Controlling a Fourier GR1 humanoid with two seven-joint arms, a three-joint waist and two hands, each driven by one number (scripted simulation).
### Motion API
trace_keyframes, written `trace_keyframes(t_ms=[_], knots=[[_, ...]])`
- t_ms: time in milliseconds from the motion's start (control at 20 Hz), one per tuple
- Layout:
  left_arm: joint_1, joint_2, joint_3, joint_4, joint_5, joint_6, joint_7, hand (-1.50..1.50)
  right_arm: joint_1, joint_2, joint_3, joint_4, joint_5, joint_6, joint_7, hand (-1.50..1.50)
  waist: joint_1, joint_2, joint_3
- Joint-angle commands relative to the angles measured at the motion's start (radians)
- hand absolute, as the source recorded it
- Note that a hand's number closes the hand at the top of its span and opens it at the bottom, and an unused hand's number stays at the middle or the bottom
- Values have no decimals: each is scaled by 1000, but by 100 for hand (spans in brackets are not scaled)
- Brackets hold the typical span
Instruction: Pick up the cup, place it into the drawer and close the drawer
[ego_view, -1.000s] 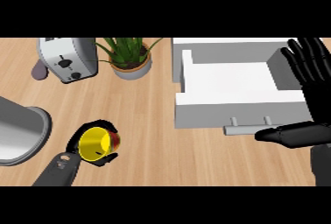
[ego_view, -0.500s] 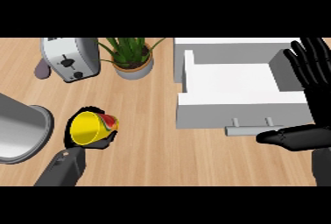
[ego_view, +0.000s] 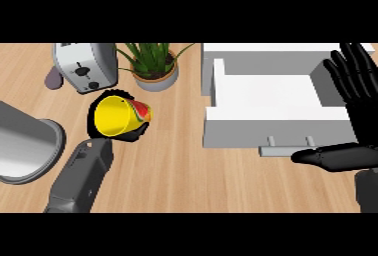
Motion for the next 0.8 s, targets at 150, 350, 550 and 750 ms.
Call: trace_keyframes(t_ms=[150, 350, 550, 750], knots=[[-152, -49, -71, -213, 11, 21, 248, 150, -31, -24, -15, 2, 7, -6, 36, -150, 9, -6, 1], [-195, -98, -145, -321, 11, 132, 379, 150, 13, -2, 2, -6, 20, -1, -3, -150, -2, -3, 0], [-301, -100, -220, -392, 37, 223, 570, 150, 17, 2, -3, 24, 27, 4, -40, -150, -5, -2, 1], [-484, -100, -213, -292, 15, 325, 649, 150, -11, -54, -81, 61, -55, 54, -41, -150, -23, 4, 1]])
